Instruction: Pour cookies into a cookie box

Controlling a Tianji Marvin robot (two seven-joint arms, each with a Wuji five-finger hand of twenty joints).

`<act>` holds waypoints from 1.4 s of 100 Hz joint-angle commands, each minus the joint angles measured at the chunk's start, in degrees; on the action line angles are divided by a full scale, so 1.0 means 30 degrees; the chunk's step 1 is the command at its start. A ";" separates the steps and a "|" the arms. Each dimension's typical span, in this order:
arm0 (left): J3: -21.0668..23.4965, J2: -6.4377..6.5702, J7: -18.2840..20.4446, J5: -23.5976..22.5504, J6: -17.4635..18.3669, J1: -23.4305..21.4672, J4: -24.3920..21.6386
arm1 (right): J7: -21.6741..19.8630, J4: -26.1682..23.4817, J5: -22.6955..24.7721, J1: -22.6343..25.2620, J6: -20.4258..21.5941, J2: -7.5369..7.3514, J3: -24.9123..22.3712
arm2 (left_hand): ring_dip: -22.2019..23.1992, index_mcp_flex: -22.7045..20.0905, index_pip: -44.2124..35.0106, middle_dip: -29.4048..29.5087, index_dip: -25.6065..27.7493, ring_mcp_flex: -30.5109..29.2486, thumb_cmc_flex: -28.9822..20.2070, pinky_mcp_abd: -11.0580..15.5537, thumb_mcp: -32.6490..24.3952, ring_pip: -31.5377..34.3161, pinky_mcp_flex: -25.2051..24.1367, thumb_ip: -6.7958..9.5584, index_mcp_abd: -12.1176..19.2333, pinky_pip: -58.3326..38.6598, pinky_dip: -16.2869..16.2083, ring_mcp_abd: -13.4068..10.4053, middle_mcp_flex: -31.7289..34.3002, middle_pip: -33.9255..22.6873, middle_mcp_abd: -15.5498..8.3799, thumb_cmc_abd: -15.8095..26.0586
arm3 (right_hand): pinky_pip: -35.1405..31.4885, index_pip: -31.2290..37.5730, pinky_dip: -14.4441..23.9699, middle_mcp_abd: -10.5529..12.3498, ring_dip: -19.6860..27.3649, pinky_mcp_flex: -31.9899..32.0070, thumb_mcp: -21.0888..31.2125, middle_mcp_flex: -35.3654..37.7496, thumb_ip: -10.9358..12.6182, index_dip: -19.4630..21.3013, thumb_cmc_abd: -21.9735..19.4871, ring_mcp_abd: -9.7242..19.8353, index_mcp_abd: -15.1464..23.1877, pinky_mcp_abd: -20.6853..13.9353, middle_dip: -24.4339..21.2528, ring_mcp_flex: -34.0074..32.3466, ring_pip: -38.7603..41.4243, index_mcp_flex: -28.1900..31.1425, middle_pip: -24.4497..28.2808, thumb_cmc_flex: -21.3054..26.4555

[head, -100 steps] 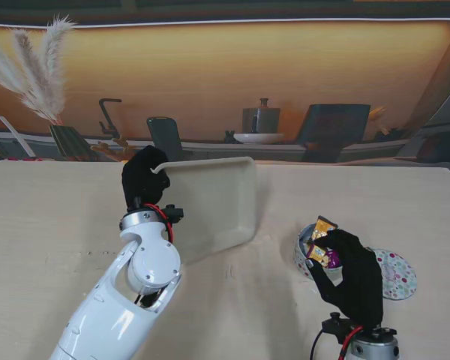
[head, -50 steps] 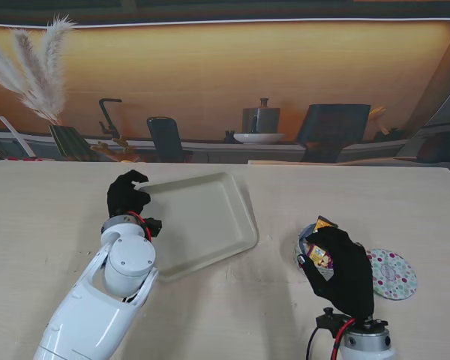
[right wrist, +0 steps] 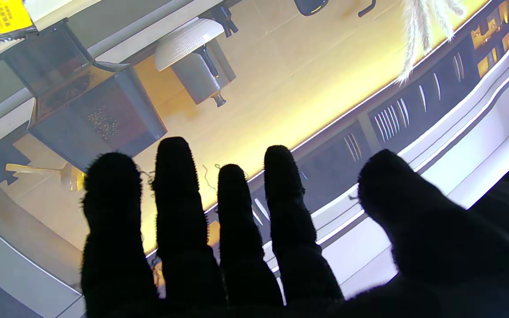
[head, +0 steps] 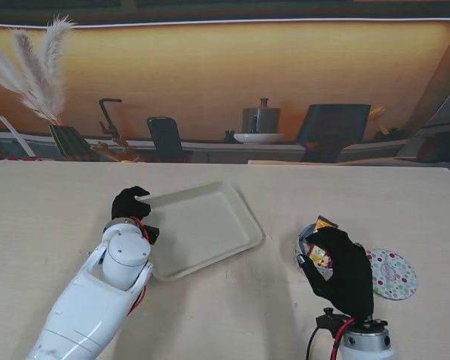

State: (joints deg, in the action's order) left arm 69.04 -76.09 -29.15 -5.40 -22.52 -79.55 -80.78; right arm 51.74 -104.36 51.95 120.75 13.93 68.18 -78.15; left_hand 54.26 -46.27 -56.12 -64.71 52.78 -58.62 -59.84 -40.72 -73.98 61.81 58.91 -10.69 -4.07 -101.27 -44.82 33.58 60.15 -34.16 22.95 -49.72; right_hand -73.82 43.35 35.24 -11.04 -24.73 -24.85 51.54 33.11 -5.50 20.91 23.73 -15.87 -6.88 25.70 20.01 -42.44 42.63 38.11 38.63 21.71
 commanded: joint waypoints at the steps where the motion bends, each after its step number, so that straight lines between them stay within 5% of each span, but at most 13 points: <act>1: 0.0030 0.0143 0.0710 -0.0005 -0.0301 0.0006 0.0271 | -0.0362 0.0014 0.0000 -0.0011 -0.0070 0.0011 0.0113 | 0.0732 -0.0806 -0.0306 0.0687 -0.0738 -0.0185 -0.1801 0.0241 -0.0793 0.1739 0.0360 0.2123 0.0251 -0.1319 -0.0169 0.0844 0.1082 -0.1252 -0.1990 0.3092 | 0.0256 -0.0170 -0.0172 -0.0021 0.0123 0.0208 -0.0117 0.0119 0.0559 -0.0111 -0.0453 -0.0529 -0.0125 -0.0144 0.0067 0.0303 0.0119 0.0430 0.0060 -0.0309; 33: 0.0072 0.1184 0.4723 -0.0768 -0.1625 0.0415 0.1282 | -0.0760 0.0174 -0.0080 -0.0317 -0.0193 -0.0037 0.0354 | -0.4255 0.0472 0.2131 0.6580 -0.3582 0.2923 -0.1235 0.0241 0.1550 -0.3146 -0.0890 0.3698 0.0500 -0.0669 0.0178 -0.0206 -0.1879 0.0658 -0.2692 0.5769 | 0.0260 -0.0184 -0.0164 -0.0012 0.0132 0.0233 -0.0144 0.0114 0.0560 -0.0105 -0.0462 -0.0479 -0.0109 -0.0130 0.0066 0.0338 0.0092 0.0415 0.0055 -0.0326; 58: -0.0347 0.1398 0.5532 -0.1228 -0.1740 0.0788 0.2254 | -0.0810 0.0105 -0.0025 -0.0290 -0.0335 -0.0059 0.0440 | -0.5048 0.0959 0.2727 0.7985 -0.4061 0.3752 -0.1082 0.0241 0.2760 -0.3593 -0.1289 0.4146 0.0600 -0.0375 0.0092 -0.0630 -0.2838 0.1154 -0.2858 0.7030 | 0.0262 -0.0173 -0.0158 0.0004 0.0130 0.0233 -0.0155 0.0133 0.0565 -0.0094 -0.0468 -0.0495 -0.0104 -0.0129 0.0067 0.0317 0.0097 0.0430 0.0057 -0.0322; 67: -0.0406 0.1537 0.6039 -0.1310 -0.1829 0.0838 0.2300 | -0.0815 0.0088 -0.0017 -0.0273 -0.0356 -0.0061 0.0444 | -0.5234 0.1775 0.3748 0.8213 -0.4983 0.5121 -0.0637 0.0242 0.5799 -0.3886 -0.2514 0.6345 0.0511 0.0631 -0.0290 -0.1250 -0.4020 0.2130 -0.2997 0.8392 | 0.0263 -0.0179 -0.0157 -0.0006 0.0130 0.0233 -0.0162 0.0150 0.0565 -0.0095 -0.0464 -0.0502 -0.0105 -0.0129 0.0069 0.0330 0.0093 0.0439 0.0062 -0.0321; 73: -0.0464 0.1624 0.6290 -0.1459 -0.1831 0.0880 0.2349 | -0.0830 0.0084 -0.0004 -0.0273 -0.0369 -0.0067 0.0446 | -0.5228 0.2260 0.4648 0.9806 -0.5688 0.6171 -0.0459 0.0242 0.6668 -0.4640 -0.3503 0.6742 0.0551 0.1507 -0.0657 -0.1658 -0.5312 0.2874 -0.3056 0.8256 | 0.0263 -0.0180 -0.0156 -0.0008 0.0130 0.0233 -0.0170 0.0177 0.0563 -0.0094 -0.0459 -0.0505 -0.0103 -0.0129 0.0071 0.0320 0.0095 0.0449 0.0069 -0.0331; 77: -0.0513 0.1716 0.6545 -0.1646 -0.1934 0.0902 0.2329 | -0.0844 0.0087 -0.0006 -0.0281 -0.0372 -0.0068 0.0453 | -0.5267 0.2991 0.5824 1.1187 -0.6770 0.7045 0.0064 0.0297 0.8696 -0.5005 -0.4214 0.8264 0.0280 0.2165 -0.0970 -0.2126 -0.6413 0.3039 -0.3334 0.8562 | 0.0264 -0.0183 -0.0156 0.0008 0.0132 0.0233 -0.0170 0.0171 0.0563 -0.0094 -0.0469 -0.0513 -0.0103 -0.0129 0.0067 0.0330 0.0089 0.0449 0.0061 -0.0339; 86: -0.0659 0.1829 0.6662 -0.2205 -0.1890 0.0978 0.2469 | -0.0901 0.0097 -0.0014 -0.0311 -0.0373 -0.0076 0.0469 | -0.5986 0.4162 0.7362 1.2269 -0.8000 0.8587 0.1490 0.0589 1.0438 -0.5689 -0.5725 0.9021 0.0139 0.3280 -0.1012 -0.3103 -0.8015 0.3619 -0.3708 0.9063 | 0.0264 -0.0187 -0.0154 0.0017 0.0129 0.0233 -0.0181 0.0182 0.0560 -0.0094 -0.0468 -0.0518 -0.0104 -0.0129 0.0063 0.0314 0.0098 0.0453 0.0051 -0.0366; 108: -0.0576 0.2009 0.6530 -0.3172 -0.1442 0.0803 0.2409 | -0.0983 0.0079 -0.0048 -0.0335 -0.0389 -0.0078 0.0484 | -0.7781 0.5466 1.0287 1.3514 -1.0351 1.1515 0.3765 0.1455 1.2568 -0.8917 -1.1403 0.7529 -0.0107 0.7638 -0.0903 -0.4427 -1.0251 0.5041 -0.4177 0.8499 | 0.0292 -0.0231 -0.0160 -0.0007 0.0143 0.0275 -0.0203 0.0223 0.0560 -0.0107 -0.0459 -0.0540 -0.0095 -0.0133 0.0046 0.0332 0.0064 0.0472 0.0016 -0.0378; 113: -0.0502 0.2093 0.6604 -0.3378 -0.1217 0.0698 0.2266 | -0.0984 0.0073 -0.0041 -0.0335 -0.0394 -0.0079 0.0483 | -0.8563 0.5750 1.0754 1.3834 -1.0649 1.2689 0.3879 0.2712 1.3128 -1.0496 -1.4185 0.7079 -0.0023 0.9361 -0.0116 -0.5205 -1.1021 0.5586 -0.4469 0.8572 | 0.0297 -0.0232 -0.0161 0.0000 0.0146 0.0277 -0.0205 0.0222 0.0560 -0.0106 -0.0464 -0.0526 -0.0070 -0.0128 0.0038 0.0335 0.0057 0.0497 -0.0003 -0.0385; 119: -0.0258 0.2219 0.7003 -0.3254 -0.0947 0.0488 0.1886 | -0.0999 0.0067 -0.0049 -0.0339 -0.0393 -0.0079 0.0485 | -0.9823 0.6379 1.1401 1.4255 -1.0930 1.5015 0.3651 0.5480 1.4273 -1.3341 -1.9320 0.6539 -0.0059 1.5413 0.3647 -0.7089 -1.2734 0.6443 -0.5108 0.9020 | 0.0309 -0.0246 -0.0162 -0.0012 0.0148 0.0297 -0.0213 0.0216 0.0559 -0.0108 -0.0471 -0.0543 -0.0080 -0.0111 0.0032 0.0333 0.0053 0.0494 -0.0020 -0.0375; 133: 0.0224 0.2587 0.7858 -0.3551 -0.0313 -0.0071 0.0887 | -0.1017 0.0052 -0.0015 -0.0344 -0.0414 -0.0090 0.0482 | -1.0549 0.7201 1.2061 1.4552 -1.0961 1.7214 0.3613 0.7402 1.5811 -1.6425 -2.1592 0.6239 -0.0041 2.3275 0.5039 -0.8853 -1.4724 0.7371 -0.5673 0.9519 | 0.0312 -0.0275 -0.0156 -0.0015 0.0156 0.0302 -0.0231 0.0266 0.0556 -0.0113 -0.0468 -0.0537 -0.0074 -0.0099 0.0026 0.0325 0.0038 0.0517 -0.0035 -0.0396; 138: 0.0459 0.2674 0.7942 -0.3701 -0.0018 -0.0380 0.0413 | -0.1015 0.0046 -0.0002 -0.0340 -0.0425 -0.0091 0.0471 | -1.0530 0.7352 1.2151 1.4554 -1.0844 1.7825 0.3495 0.7745 1.6263 -1.6962 -2.1716 0.6293 -0.0016 2.5466 0.3825 -0.9197 -1.5165 0.7560 -0.5778 0.9648 | 0.0325 -0.0284 -0.0157 -0.0007 0.0158 0.0326 -0.0230 0.0295 0.0558 -0.0112 -0.0462 -0.0545 -0.0075 -0.0086 0.0023 0.0320 0.0035 0.0520 -0.0041 -0.0391; 140: 0.0536 0.2719 0.7970 -0.3836 0.0143 -0.0484 0.0264 | -0.1015 0.0043 0.0001 -0.0337 -0.0431 -0.0092 0.0466 | -1.0444 0.7419 1.2172 1.4471 -1.0741 1.7850 0.3549 0.7805 1.6400 -1.7313 -2.1735 0.6207 -0.0003 2.6520 0.2151 -0.9246 -1.5270 0.7675 -0.5538 0.9686 | 0.0327 -0.0285 -0.0157 0.0001 0.0158 0.0329 -0.0236 0.0294 0.0556 -0.0112 -0.0461 -0.0553 -0.0065 -0.0084 0.0021 0.0317 0.0035 0.0523 -0.0044 -0.0402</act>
State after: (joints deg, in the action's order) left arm 70.04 -68.30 -5.66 -16.08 -23.29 -79.44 -78.48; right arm 49.54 -103.85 51.84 119.60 12.81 67.84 -76.93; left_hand 24.06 -25.94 -20.94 -21.97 20.42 -7.33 -49.47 -19.22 -26.38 12.11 -5.08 9.94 -4.85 -27.90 -34.21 8.13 16.96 -12.58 7.60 -22.68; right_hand -73.82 43.32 35.13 -11.05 -24.73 -24.77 51.54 33.10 -5.50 20.91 23.71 -15.87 -6.88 25.70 20.01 -42.44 42.63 38.13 38.63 21.71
